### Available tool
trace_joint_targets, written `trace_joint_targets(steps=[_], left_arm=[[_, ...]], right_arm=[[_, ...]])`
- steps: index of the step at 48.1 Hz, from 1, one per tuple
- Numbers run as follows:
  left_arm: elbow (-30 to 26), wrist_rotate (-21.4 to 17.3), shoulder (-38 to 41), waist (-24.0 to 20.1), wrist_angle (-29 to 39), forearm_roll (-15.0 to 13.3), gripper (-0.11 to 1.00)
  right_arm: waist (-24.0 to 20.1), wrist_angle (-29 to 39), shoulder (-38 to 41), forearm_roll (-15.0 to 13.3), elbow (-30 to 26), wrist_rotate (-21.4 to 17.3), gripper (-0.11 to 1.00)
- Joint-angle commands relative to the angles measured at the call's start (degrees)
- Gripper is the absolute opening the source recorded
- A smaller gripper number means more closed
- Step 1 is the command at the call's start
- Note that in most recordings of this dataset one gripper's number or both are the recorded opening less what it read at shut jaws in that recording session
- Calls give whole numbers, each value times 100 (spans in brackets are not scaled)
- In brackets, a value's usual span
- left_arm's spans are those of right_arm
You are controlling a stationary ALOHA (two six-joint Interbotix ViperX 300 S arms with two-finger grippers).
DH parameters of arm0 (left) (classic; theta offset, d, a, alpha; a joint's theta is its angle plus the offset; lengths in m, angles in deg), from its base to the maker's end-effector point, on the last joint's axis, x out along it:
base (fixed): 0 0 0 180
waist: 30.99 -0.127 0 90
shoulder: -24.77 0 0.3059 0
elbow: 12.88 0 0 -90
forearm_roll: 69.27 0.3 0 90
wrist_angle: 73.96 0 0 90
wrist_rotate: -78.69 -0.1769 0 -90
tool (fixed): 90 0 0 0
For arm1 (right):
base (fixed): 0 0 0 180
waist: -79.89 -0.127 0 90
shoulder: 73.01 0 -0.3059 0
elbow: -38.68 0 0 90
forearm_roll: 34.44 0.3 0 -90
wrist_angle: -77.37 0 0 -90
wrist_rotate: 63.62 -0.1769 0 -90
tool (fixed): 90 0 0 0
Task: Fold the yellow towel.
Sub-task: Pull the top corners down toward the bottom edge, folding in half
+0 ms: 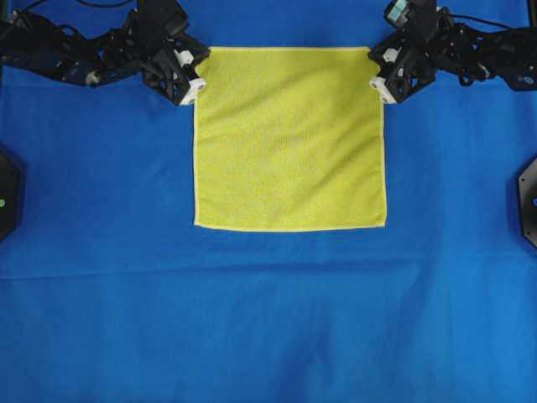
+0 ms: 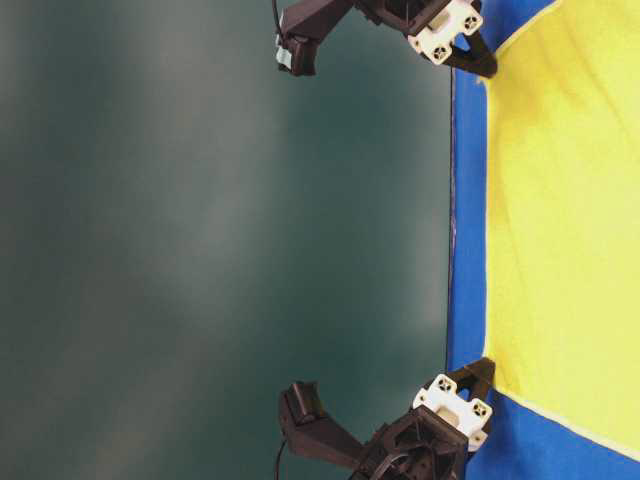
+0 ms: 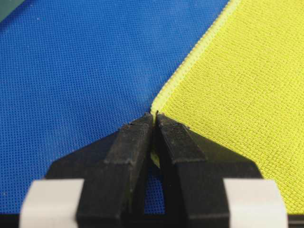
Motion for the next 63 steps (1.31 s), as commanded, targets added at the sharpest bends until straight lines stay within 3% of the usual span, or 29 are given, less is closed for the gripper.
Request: trace_joint_targets(steps=[1, 22, 36, 45, 58, 63], left_arm=[[-44, 0, -79, 35, 18, 0, 3], [-53, -360, -835, 44, 246, 0, 3], [44, -360, -1090, 378, 580, 0, 3], [316, -360, -1617, 923, 826, 0, 3], [879, -264, -2013, 2092, 853, 0, 3], [914, -255, -2021, 2575, 853, 0, 3]], right_arm=[[26, 18, -132, 9, -53, -18, 1], [-9, 316, -967, 97, 97, -35, 1], [-264, 343, -1151, 123, 176, -35, 1], [-835, 413, -1582, 141, 466, -53, 1], [-2013, 677, -2197, 202, 1063, -62, 1], [-2391, 782, -2312, 352, 1195, -202, 1]])
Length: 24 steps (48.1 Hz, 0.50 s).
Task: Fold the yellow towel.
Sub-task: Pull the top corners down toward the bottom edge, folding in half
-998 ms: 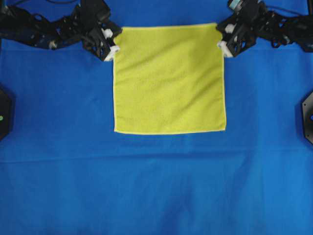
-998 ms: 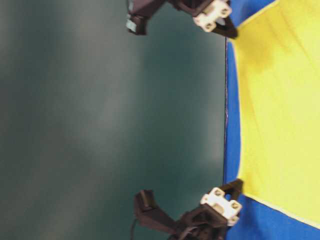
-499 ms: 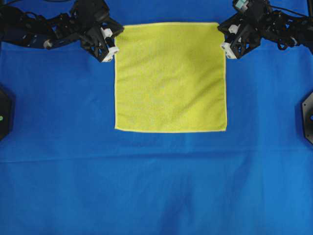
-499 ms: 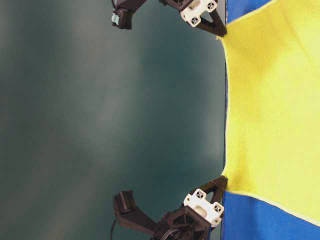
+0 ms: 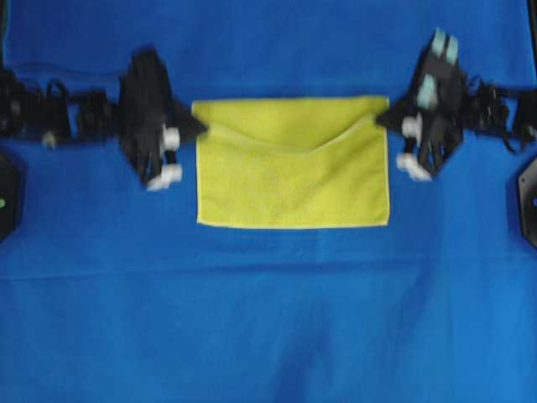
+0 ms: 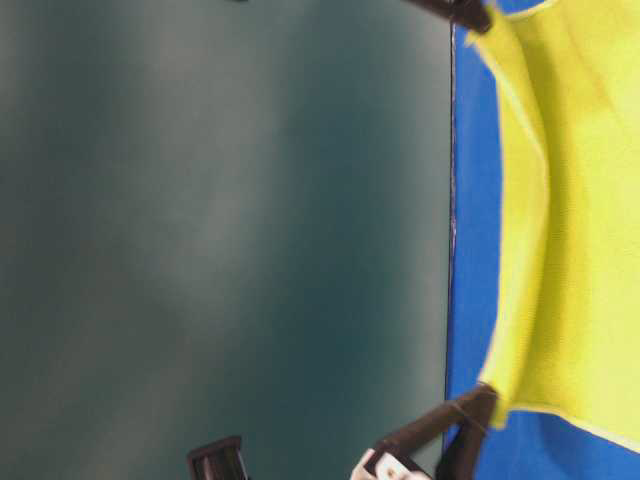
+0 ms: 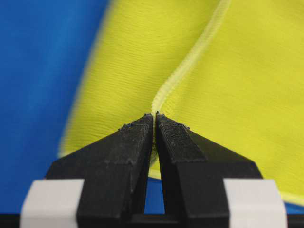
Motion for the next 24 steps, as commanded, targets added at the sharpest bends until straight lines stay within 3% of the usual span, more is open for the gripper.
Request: trace_joint_targets(steps=[1, 11, 24], left_arm=[[-26, 18, -97, 413, -26, 0, 3], [-53, 211, -44, 1248, -26, 0, 3], [-44, 369, -35, 1468, 141, 0, 3]], right_arm=[[-299, 53, -176, 123, 18, -132, 1], [-1020, 211, -211, 167, 79, -677, 1], [-1354, 211, -211, 185, 97, -914, 1]])
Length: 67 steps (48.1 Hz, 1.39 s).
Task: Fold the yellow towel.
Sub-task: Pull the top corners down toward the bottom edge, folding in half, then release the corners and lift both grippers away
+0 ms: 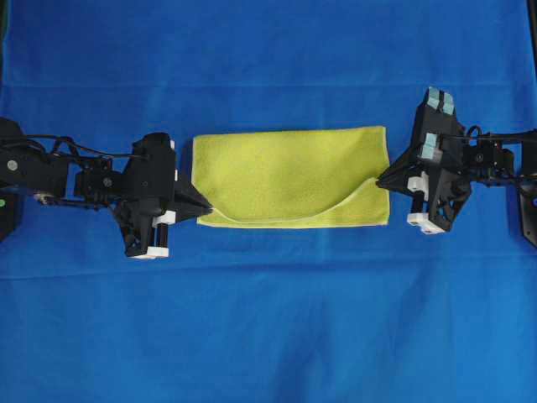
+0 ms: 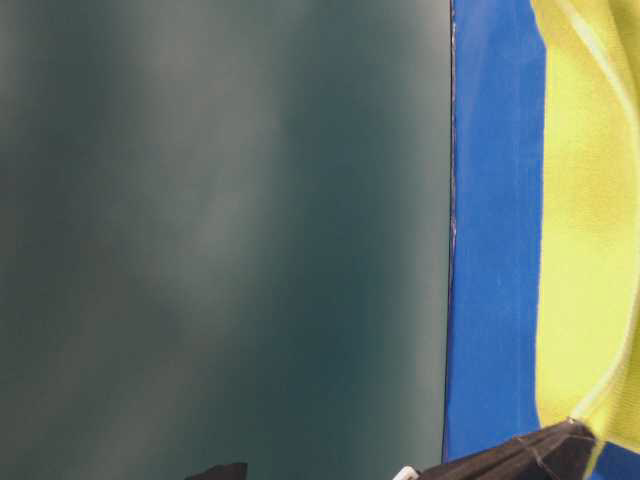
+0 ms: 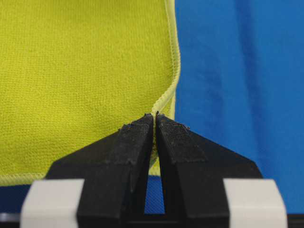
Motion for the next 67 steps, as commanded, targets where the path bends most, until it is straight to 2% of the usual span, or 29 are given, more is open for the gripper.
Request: trace_joint_targets(steps=[1, 14, 22, 25, 31, 34, 35, 37, 41, 48, 55, 67], left_arm=[[-62, 9, -35, 62, 9, -9, 3], [-114, 0, -18, 62, -9, -9, 3], [-141, 18, -79, 105, -9, -9, 6], [-158, 9, -123, 123, 9, -9, 19], [-176, -105, -264, 123, 26, -9, 59], [-193, -123, -325, 97, 44, -9, 74], [-193, -132, -352, 79, 53, -9, 76], [-202, -149, -404, 44, 79, -9, 77], [-237, -176, -492, -70, 123, -9, 72], [-334, -255, -457, -492, 185, -9, 67], [-475, -325, -316, -949, 352, -9, 67], [-606, -343, 220, -1389, 369, -9, 67]], right_arm=[[-70, -18, -70, 26, -44, -18, 1], [-141, 0, -70, 62, -44, -18, 1], [-492, 0, -70, 79, -123, -26, 2], [-580, 9, -70, 105, -167, -26, 5], [-589, 211, -88, 123, -255, -9, 44], [-580, 308, -123, 114, -308, 0, 60], [-571, 334, -158, 97, -325, 0, 64], [-545, 360, -220, 79, -352, 9, 66], [-439, 369, -396, -9, -378, 18, 60], [149, 369, -571, -114, -334, 18, 61], [729, 369, -431, -167, -360, 35, 61], [1213, 369, 97, -431, -510, 44, 61]])
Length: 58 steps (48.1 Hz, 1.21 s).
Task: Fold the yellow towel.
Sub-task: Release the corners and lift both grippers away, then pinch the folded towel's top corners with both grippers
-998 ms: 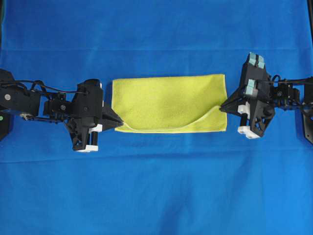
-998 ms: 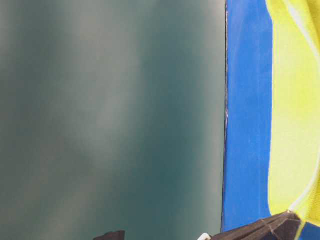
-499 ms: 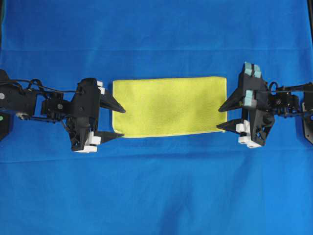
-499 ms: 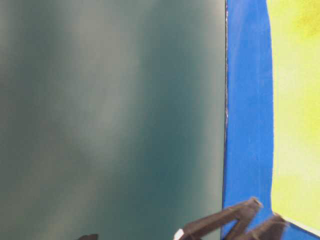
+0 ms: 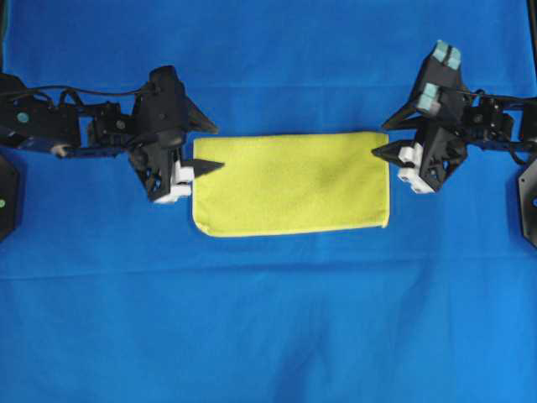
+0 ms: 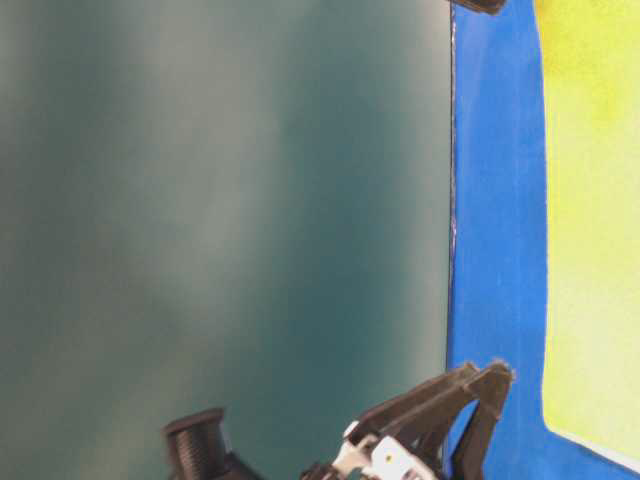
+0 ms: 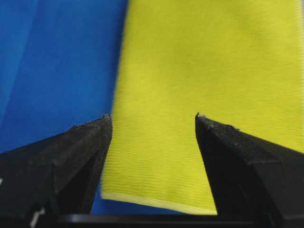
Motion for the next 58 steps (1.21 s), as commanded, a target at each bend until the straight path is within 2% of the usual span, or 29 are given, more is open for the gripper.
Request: trace_joint_targets(steps=[1, 8, 22, 33, 38, 42, 49, 53, 58], left_arm=[[-132, -9, 167, -97, -44, 0, 67], [-167, -9, 545, -220, -149, 0, 67], [-62, -9, 1046, -501, -396, 0, 67], [53, 35, 1055, -501, -501, 0, 67], [62, 70, 1046, -501, -431, 0, 63], [44, 26, 1037, -483, -316, 0, 55], [0, -9, 1037, -422, -220, 0, 21], [-18, -9, 1020, -422, -193, 0, 3], [-53, -18, 1011, -422, -123, 0, 2]], right_arm=[[158, -26, 132, -70, -158, 9, 61], [316, -97, 501, -158, -202, 9, 61], [378, -343, 1160, -158, -229, 9, 61], [378, -413, 1257, -158, -237, 9, 60], [352, -396, 1257, -158, -246, 9, 58], [308, -387, 1257, -158, -237, 44, 47], [290, -378, 1230, -167, -220, 53, 6], [281, -378, 1195, -158, -211, 44, 3], [290, -378, 1107, -167, -211, 44, 3]])
